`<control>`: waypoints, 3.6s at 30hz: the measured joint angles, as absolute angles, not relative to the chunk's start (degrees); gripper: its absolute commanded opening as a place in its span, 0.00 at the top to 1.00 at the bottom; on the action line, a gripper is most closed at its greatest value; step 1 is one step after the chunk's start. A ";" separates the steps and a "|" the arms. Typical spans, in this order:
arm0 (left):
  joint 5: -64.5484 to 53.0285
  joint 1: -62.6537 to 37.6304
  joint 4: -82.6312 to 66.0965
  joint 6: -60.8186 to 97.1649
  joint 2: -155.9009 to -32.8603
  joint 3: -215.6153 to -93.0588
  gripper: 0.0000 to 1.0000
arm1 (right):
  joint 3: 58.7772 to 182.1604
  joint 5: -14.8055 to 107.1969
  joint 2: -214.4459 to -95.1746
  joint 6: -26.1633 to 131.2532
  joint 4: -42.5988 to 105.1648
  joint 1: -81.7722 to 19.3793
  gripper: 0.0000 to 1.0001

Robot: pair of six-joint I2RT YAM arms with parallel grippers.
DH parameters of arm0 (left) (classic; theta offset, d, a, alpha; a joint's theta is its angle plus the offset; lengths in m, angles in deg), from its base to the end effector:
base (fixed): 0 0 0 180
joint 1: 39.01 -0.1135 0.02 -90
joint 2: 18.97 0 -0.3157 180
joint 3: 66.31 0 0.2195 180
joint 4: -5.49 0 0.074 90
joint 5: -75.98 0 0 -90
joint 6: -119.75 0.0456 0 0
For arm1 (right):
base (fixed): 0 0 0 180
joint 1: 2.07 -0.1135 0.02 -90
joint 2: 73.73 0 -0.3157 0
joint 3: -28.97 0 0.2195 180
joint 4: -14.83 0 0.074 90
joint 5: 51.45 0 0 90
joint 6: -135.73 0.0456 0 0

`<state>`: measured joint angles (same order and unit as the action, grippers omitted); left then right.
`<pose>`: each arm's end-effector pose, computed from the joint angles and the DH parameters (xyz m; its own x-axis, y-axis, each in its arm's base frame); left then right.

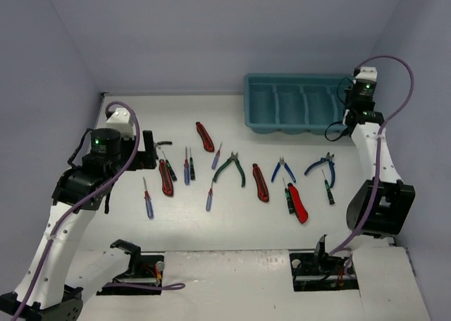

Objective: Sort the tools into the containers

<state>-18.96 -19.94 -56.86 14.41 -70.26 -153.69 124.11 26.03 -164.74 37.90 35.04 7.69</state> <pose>0.1025 -0.0313 0.4363 -0.4701 -0.1164 -0.8749 0.1329 0.9706 -0.2005 0.3515 -0.0705 0.4121 -0.3209 -0.0797 -0.9437 0.3301 0.9245 -0.1904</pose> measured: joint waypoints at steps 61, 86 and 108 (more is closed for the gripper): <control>-20.94 -19.94 -57.79 12.80 -70.40 -152.65 0.06 | 97.81 12.25 -168.69 100.98 31.16 -66.07 0.23; -21.18 -19.94 -58.69 12.54 -69.27 -151.64 0.07 | 111.47 6.64 -185.15 102.69 34.30 -71.04 1.00; -20.93 -19.94 -59.14 12.32 -73.95 -154.07 0.07 | 120.38 10.61 -158.07 49.68 34.85 -28.21 1.00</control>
